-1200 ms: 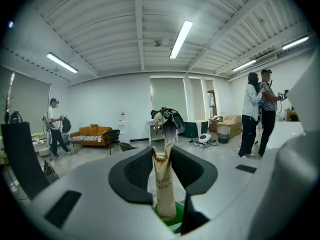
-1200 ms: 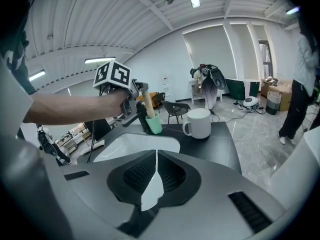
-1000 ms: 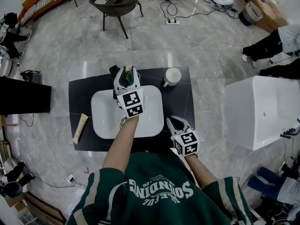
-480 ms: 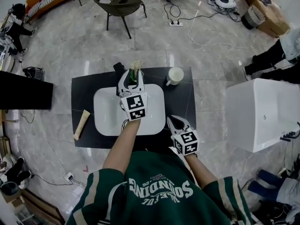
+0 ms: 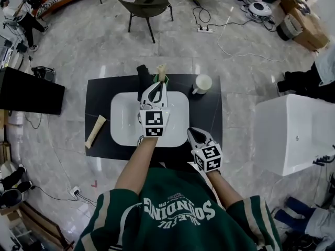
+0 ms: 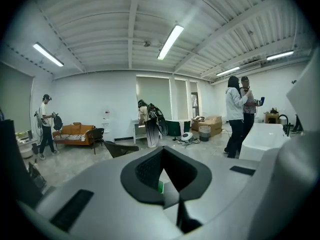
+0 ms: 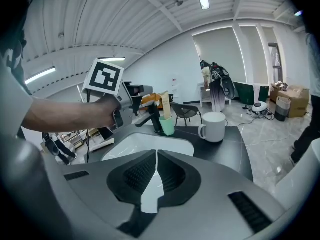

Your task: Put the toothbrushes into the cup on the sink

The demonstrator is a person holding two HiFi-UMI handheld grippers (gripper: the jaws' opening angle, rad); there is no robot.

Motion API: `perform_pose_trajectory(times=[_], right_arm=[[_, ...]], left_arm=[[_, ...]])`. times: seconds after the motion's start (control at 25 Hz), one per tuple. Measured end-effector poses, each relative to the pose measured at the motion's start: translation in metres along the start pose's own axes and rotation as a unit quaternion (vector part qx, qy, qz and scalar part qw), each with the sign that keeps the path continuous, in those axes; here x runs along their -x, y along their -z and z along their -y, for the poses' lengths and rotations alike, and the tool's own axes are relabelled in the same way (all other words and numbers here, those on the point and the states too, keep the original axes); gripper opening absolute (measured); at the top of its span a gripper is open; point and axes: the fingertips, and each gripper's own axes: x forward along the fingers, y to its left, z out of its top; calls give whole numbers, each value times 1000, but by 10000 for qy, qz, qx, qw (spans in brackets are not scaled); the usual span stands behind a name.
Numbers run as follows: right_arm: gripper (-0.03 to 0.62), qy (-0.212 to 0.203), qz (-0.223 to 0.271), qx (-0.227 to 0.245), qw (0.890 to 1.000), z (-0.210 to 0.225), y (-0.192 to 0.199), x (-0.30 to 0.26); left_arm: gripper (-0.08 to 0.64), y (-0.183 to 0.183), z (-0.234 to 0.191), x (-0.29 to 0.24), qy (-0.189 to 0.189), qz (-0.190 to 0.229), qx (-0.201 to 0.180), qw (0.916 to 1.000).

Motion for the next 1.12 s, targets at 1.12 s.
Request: perform_pose_trajectory(times=[1.12], right_arm=[[43,-843,-133,677,9940,-143,-30,-87]], left_arm=[[11,78,-131,136,44,-684,-136,9976]])
